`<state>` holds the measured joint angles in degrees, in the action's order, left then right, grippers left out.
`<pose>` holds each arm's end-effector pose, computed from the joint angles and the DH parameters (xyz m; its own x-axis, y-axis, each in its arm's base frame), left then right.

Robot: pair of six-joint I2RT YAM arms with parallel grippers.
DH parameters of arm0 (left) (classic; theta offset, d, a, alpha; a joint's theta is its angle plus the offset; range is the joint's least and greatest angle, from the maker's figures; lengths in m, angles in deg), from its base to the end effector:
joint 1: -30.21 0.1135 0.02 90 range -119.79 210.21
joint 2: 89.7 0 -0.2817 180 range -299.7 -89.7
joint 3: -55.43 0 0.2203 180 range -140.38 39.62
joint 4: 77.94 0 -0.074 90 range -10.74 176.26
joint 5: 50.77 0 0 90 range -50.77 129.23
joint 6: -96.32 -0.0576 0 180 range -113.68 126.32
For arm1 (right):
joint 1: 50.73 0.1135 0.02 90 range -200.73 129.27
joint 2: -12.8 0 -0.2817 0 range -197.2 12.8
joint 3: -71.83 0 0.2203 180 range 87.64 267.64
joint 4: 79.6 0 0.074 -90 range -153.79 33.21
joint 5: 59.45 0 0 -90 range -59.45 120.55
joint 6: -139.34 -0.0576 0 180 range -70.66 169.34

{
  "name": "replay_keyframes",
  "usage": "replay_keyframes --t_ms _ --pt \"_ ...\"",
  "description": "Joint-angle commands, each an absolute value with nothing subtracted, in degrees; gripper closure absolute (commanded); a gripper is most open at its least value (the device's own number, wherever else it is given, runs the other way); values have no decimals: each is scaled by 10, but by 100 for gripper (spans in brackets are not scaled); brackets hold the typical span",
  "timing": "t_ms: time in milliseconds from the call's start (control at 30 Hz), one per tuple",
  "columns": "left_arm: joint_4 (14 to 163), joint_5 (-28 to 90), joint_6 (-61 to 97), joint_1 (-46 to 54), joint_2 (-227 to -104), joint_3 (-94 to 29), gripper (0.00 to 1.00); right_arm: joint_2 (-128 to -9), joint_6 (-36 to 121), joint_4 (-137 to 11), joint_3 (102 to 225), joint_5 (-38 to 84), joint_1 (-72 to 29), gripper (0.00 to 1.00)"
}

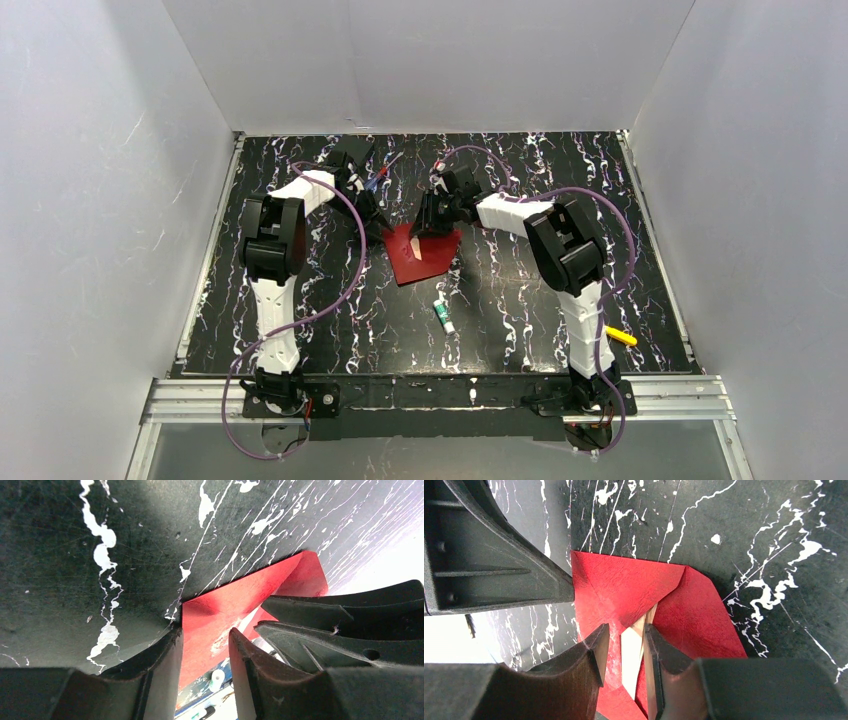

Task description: Place the letter into the envelope and seal it

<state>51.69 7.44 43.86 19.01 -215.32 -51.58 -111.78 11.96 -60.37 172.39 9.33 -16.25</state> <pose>0.4227 -0.1146 0.1574 -0.9396 -0.3419 0.0152 -0.2800 0.7425 -0.6085 0.3790 0.2856 0.1683 -0.9011 0.0677 -0.4282 -0.2491 0.7275 0.6393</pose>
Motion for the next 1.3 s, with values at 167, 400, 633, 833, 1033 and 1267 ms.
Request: replay_keyframes --t_ms 167,400,633,833,1033,1267 --pt "541 60 430 185 -2171 -513 58 -1132 118 -615 1737 70 -149 57" --pt "634 -47 450 185 -2171 -503 50 -1109 119 -611 1730 73 -153 48" --pt "622 18 462 190 -2156 -490 47 -1095 115 -600 1707 123 -183 46" --pt "580 90 415 225 -2095 -490 38 -1089 152 -561 1735 150 -200 46" --pt "510 181 328 240 -2017 -512 15 -1010 184 -547 1731 116 -200 43" --pt "472 342 290 255 -1886 -462 2 -871 283 -404 1659 228 -167 28"
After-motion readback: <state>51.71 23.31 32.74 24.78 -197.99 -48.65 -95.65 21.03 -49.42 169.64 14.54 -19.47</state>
